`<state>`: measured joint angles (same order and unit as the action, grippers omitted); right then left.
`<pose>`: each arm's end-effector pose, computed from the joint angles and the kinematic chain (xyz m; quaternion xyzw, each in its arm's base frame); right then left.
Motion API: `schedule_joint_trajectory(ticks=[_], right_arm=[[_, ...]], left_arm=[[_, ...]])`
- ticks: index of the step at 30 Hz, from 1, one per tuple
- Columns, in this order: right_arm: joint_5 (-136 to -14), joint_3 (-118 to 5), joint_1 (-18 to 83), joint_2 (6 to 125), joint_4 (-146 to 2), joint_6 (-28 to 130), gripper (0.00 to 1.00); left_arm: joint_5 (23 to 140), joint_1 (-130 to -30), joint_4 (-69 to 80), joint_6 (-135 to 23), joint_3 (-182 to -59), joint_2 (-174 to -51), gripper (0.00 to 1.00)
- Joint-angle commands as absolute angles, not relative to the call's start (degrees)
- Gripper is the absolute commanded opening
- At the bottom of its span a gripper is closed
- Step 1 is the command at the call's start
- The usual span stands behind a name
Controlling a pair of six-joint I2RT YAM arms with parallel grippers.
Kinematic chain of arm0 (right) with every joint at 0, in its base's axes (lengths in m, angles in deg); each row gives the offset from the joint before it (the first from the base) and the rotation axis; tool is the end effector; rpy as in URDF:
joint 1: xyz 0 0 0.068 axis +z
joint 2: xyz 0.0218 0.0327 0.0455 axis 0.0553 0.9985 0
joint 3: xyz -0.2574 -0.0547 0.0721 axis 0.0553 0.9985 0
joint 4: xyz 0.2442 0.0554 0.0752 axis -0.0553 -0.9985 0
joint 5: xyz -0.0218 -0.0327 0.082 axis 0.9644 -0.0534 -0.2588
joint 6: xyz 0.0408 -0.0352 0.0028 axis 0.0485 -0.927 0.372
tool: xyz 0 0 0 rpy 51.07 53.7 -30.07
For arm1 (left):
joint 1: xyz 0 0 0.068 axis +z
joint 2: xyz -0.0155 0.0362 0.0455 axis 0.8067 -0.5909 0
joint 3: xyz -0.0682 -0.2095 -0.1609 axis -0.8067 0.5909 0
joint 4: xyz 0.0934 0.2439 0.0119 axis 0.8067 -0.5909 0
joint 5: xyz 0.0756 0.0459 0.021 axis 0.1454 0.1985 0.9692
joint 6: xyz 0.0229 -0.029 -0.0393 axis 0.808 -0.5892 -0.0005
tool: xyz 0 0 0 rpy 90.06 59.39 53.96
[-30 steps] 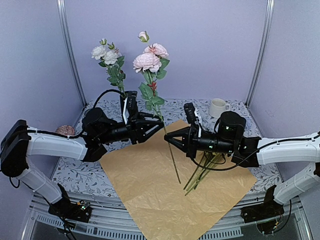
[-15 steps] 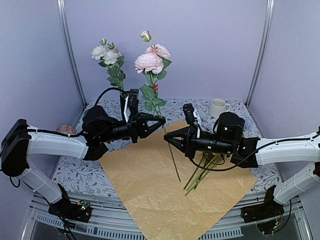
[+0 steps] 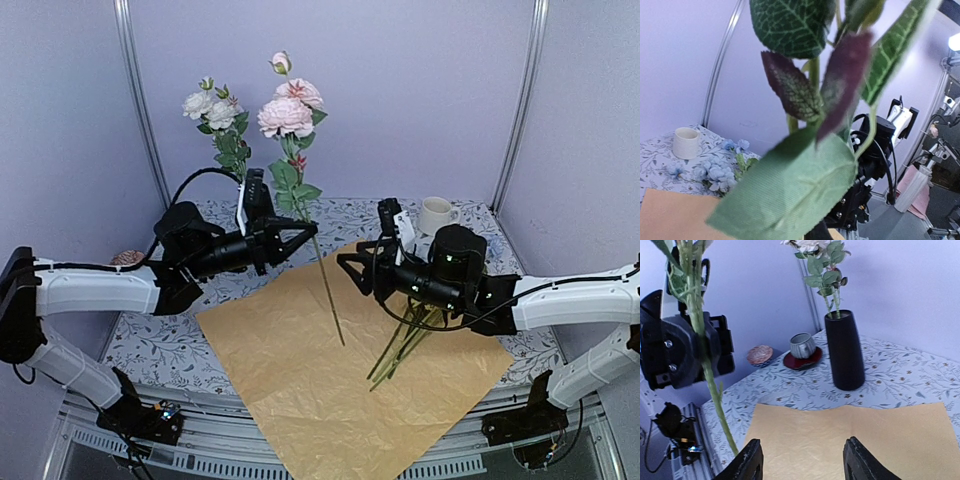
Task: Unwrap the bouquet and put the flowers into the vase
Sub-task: Pass from the right arm to the left, then place the fake flower in the vase.
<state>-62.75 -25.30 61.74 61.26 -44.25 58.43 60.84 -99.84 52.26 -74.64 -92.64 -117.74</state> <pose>0.1637 0.2624 0.2804 -0.2526 0.6939 0.3766 0.5594 0.2033 -0.2358 0.3010 0.2795 0.5694 -0.5885 0.5013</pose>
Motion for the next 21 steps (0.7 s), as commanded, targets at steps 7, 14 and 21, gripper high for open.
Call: schedule_joint_trajectory(ticks=[7,14,21], right_arm=[[-45.6,-24.7,57.7,58.9,-45.8,55.9,0.99],[-45.0,-24.1,52.2,63.7,-44.5,54.8,0.99],[-45.0,-18.7,51.8,68.1,-35.2,53.7,0.99]], left_arm=[[66.0,-89.6,40.8,-70.5,-90.3,-108.5,0.0],[74.9,-88.3,33.5,-64.1,-90.6,-103.0,0.0],[83.4,-87.5,28.5,-61.1,-93.4,-102.0,0.0]])
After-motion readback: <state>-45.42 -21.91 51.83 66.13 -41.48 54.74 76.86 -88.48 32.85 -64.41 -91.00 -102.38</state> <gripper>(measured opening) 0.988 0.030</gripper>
